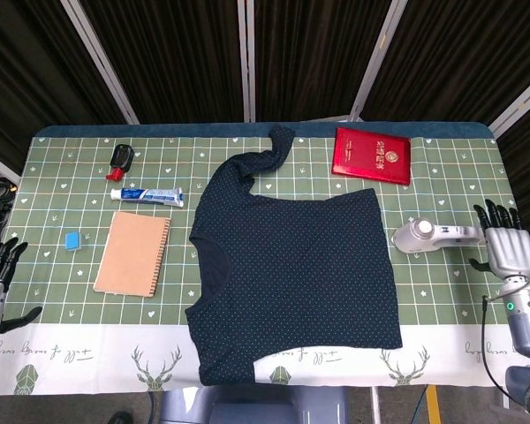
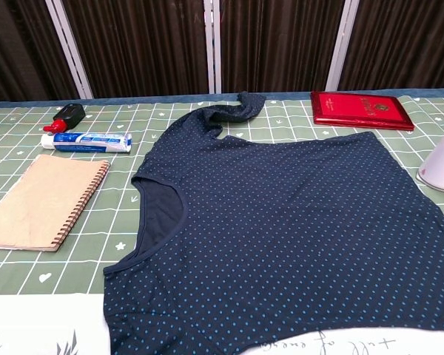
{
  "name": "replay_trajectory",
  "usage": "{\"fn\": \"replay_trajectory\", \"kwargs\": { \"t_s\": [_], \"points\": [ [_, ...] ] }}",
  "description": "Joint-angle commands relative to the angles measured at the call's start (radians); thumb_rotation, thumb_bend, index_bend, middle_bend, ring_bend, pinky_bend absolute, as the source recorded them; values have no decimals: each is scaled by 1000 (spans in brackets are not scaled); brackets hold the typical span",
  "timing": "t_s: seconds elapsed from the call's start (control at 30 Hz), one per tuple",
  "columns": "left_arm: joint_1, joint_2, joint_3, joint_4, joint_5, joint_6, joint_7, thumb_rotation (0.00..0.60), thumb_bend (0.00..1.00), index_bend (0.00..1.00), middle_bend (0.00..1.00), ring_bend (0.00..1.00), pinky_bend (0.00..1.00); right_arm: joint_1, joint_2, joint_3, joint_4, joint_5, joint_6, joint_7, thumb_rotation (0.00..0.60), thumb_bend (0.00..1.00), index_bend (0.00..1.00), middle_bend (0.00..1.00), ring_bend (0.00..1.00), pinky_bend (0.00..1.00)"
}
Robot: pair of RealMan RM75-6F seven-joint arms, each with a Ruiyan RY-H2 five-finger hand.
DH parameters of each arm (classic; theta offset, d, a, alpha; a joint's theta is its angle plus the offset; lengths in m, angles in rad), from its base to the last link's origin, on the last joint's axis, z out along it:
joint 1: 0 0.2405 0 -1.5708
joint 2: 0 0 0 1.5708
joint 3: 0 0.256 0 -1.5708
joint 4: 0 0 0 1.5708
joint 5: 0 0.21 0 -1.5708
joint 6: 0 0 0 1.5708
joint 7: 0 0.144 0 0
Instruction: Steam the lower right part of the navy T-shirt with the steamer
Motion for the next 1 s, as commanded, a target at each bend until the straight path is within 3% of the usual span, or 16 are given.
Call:
{"fn": "replay_trajectory", "kwargs": {
  "t_s": [0.03, 0.47, 1.0],
  "points": [
    [-6, -6, -5, 4, -15, -12, 7, 600, 0, 0, 0, 0, 0, 55, -75, 0, 110, 5, -60, 10, 600, 418, 54, 45, 0, 0],
    [-19, -12, -21, 15, -61, -37, 12, 600, 0, 0, 0, 0, 0, 140, -224, -6, 339, -1, -157, 60, 600, 477, 81, 81, 0, 0],
    [-25, -6, -28, 13, -77, -41, -1, 600, 0, 0, 0, 0, 0, 190, -312, -5, 485, -5, -206, 51, 600, 498, 104, 102, 0, 10]
  ]
}}
